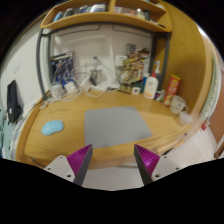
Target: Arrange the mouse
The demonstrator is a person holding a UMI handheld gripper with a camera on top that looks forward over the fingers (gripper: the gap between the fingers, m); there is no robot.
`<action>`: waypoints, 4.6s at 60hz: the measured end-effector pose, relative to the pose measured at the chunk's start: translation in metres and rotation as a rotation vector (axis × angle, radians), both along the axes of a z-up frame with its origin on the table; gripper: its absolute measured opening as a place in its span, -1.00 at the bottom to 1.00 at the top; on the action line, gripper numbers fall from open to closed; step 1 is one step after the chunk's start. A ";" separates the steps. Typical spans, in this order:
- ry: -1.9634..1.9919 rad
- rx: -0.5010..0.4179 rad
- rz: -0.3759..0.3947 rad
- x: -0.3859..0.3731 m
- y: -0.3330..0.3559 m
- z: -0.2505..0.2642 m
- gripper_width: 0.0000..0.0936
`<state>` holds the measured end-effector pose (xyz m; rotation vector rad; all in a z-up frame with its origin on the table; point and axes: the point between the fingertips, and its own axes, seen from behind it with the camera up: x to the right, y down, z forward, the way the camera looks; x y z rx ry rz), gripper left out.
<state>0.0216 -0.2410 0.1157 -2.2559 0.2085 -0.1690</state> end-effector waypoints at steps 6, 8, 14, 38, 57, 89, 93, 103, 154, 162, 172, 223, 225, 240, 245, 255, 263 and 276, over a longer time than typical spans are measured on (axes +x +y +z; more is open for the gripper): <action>0.034 -0.042 0.083 -0.037 -0.006 -0.018 0.78; 0.044 -0.054 0.107 -0.049 -0.006 -0.021 0.80; 0.067 -0.089 0.170 -0.085 0.002 -0.025 0.80; 0.099 -0.143 0.190 -0.122 0.079 -0.013 0.78; 0.040 -0.163 0.176 -0.142 0.148 0.033 0.78; 0.012 -0.128 0.276 -0.193 0.168 0.016 0.04; 0.013 -0.122 0.289 -0.191 0.164 0.017 -0.21; 0.010 -0.134 0.349 -0.192 0.166 0.018 -0.31; -0.090 0.151 0.173 0.182 0.194 0.288 -0.30; -0.068 0.024 0.166 0.212 0.180 0.202 -0.31; -0.028 -0.094 0.162 0.218 0.160 0.115 -0.31; -0.022 -0.157 0.172 0.207 0.138 0.147 0.82; -0.023 -0.129 0.175 0.208 0.136 0.166 0.82; -0.053 0.016 0.157 0.196 0.116 0.296 0.82; -0.042 0.044 0.161 0.184 0.106 0.321 0.81; -0.052 0.065 0.181 0.163 0.089 0.344 0.81; -0.053 0.066 0.205 0.142 0.079 0.346 0.82; -0.054 0.043 0.215 0.123 0.063 0.336 0.81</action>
